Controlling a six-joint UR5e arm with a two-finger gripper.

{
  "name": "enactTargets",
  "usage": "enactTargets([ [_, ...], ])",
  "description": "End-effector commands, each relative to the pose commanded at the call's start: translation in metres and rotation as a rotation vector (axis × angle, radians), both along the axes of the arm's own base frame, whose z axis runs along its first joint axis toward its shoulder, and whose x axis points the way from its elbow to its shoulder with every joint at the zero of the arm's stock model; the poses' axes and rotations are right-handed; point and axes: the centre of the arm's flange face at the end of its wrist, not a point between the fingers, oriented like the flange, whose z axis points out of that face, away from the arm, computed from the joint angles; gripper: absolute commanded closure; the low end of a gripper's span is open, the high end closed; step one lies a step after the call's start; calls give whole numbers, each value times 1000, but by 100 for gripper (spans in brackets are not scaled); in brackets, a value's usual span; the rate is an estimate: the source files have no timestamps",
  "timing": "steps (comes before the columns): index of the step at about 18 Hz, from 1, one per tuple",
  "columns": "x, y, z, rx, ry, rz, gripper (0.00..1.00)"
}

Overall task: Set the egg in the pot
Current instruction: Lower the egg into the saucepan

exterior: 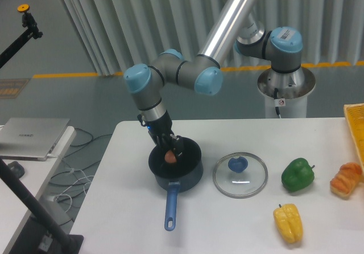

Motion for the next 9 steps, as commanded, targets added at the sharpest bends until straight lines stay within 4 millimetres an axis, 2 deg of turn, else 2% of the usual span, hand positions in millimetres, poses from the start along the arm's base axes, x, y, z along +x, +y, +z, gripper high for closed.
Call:
enactTargets([
  [9,-3,-1,-8,-16,-1,3,58],
])
